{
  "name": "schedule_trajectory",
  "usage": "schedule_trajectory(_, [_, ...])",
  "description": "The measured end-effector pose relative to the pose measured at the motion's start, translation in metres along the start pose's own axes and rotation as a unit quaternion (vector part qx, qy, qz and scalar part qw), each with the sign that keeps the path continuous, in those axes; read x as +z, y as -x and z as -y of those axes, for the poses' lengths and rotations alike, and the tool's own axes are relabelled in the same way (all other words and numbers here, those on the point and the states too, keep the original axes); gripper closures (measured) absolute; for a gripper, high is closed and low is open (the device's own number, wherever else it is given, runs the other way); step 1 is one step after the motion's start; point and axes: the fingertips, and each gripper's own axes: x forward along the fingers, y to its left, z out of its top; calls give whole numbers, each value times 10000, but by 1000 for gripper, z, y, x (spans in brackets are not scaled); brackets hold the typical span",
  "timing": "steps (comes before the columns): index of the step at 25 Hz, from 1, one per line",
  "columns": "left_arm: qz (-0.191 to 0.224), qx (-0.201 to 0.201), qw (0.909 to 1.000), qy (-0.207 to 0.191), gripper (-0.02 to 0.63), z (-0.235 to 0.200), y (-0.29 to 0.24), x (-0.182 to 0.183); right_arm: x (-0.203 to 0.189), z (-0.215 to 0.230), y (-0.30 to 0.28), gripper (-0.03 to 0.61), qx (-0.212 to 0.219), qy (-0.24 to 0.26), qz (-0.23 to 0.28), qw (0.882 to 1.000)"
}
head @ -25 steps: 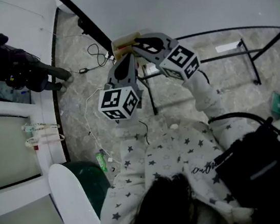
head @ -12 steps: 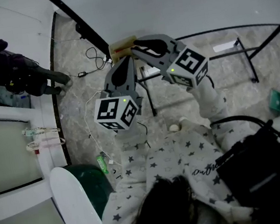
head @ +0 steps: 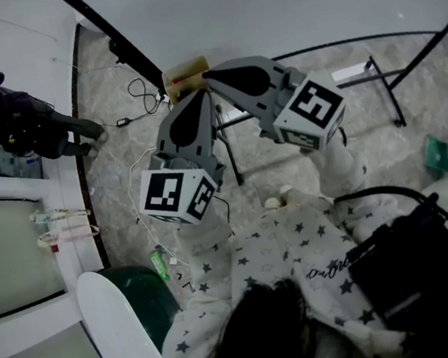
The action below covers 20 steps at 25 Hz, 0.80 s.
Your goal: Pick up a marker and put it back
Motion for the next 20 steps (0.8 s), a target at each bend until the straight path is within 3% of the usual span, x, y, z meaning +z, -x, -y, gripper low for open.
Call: schedule_trajectory(20, [86,81,9999,-37,612,-1,2,7,-2,-1,2,572,64,13,14,10000])
